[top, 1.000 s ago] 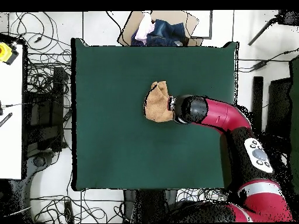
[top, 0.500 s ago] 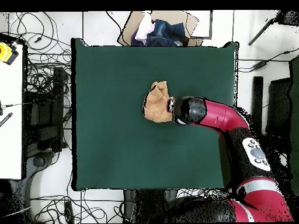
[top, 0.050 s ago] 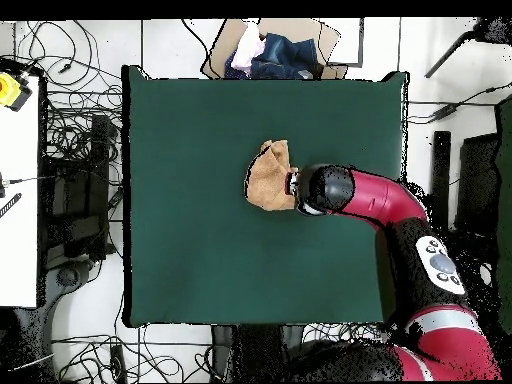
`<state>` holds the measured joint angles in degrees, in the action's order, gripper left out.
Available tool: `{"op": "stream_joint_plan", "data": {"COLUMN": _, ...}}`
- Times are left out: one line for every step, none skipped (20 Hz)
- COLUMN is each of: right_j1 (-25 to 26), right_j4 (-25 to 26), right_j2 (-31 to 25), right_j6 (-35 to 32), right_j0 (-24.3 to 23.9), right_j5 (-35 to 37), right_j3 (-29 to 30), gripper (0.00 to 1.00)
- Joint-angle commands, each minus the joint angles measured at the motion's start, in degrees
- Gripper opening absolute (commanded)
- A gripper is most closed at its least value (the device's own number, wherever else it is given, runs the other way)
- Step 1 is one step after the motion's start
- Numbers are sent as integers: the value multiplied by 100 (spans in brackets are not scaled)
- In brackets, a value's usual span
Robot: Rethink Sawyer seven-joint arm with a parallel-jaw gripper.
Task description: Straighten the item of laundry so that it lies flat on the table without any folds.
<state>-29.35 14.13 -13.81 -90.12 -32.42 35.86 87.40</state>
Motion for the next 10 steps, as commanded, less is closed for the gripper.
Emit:
{"op": "stream_joint_plan", "data": {"right_j1": -92, "right_j4": 178, "right_j2": -61, "right_j6": 47, "right_j0": 115, "right_j5": 660, "right_j3": 47, "gripper": 100}}
{"op": "stream_joint_plan", "data": {"right_j1": -82, "right_j4": 188, "right_j2": -68, "right_j6": 54, "right_j0": 114, "right_j5": 673, "right_j3": 20, "gripper": 100}}
{"op": "stream_joint_plan", "data": {"right_j1": -64, "right_j4": 196, "right_j2": -73, "right_j6": 58, "right_j0": 114, "right_j5": 673, "right_j3": -6, "gripper": 100}}
{"op": "stream_joint_plan", "data": {"right_j1": -53, "right_j4": 200, "right_j2": -80, "right_j6": 57, "right_j0": 109, "right_j5": 669, "right_j3": -13, "gripper": 100}}
{"op": "stream_joint_plan", "data": {"right_j1": -42, "right_j4": 209, "right_j2": -84, "right_j6": 52, "right_j0": 109, "right_j5": 646, "right_j3": -13, "gripper": 100}}
{"op": "stream_joint_plan", "data": {"right_j1": -45, "right_j4": 211, "right_j2": -86, "right_j6": 44, "right_j0": 109, "right_j5": 639, "right_j3": -5, "gripper": 100}}
{"op": "stream_joint_plan", "data": {"right_j1": -41, "right_j4": 221, "right_j2": -87, "right_j6": 40, "right_j0": 112, "right_j5": 615, "right_j3": -9, "gripper": 100}}
{"op": "stream_joint_plan", "data": {"right_j1": -47, "right_j4": 227, "right_j2": -85, "right_j6": 37, "right_j0": 114, "right_j5": 608, "right_j3": -4, "gripper": 100}}
{"op": "stream_joint_plan", "data": {"right_j1": -37, "right_j4": 231, "right_j2": -85, "right_j6": 36, "right_j0": 117, "right_j5": 599, "right_j3": -14, "gripper": 100}}
{"op": "stream_joint_plan", "data": {"right_j1": -40, "right_j4": 237, "right_j2": -82, "right_j6": 33, "right_j0": 121, "right_j5": 586, "right_j3": -14, "gripper": 100}}
